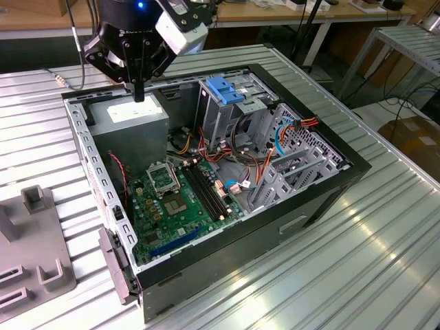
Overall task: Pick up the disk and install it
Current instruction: 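Reach for the disk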
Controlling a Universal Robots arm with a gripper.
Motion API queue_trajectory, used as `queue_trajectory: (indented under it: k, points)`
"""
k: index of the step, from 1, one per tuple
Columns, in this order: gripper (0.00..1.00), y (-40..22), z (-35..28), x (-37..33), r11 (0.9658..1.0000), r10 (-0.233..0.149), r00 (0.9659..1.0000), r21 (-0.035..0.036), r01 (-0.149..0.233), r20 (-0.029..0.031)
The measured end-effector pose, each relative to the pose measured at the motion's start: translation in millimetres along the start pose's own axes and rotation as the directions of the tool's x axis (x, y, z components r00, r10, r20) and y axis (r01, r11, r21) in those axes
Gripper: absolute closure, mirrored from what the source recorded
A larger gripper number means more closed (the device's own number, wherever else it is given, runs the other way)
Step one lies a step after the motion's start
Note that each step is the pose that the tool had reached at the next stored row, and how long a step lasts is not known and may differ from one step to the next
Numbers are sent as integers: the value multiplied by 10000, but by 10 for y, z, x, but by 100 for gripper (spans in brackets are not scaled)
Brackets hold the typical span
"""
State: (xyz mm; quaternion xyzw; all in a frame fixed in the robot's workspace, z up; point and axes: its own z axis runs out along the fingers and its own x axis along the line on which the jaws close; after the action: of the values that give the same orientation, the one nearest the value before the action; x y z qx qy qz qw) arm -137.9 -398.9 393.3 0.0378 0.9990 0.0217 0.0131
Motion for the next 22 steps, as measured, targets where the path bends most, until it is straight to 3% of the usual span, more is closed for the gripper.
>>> queue_trajectory:
  k: [22]
  points:
    - [90, -6, -2, 74, 10000, 1, 10000, -1, -1, 0]
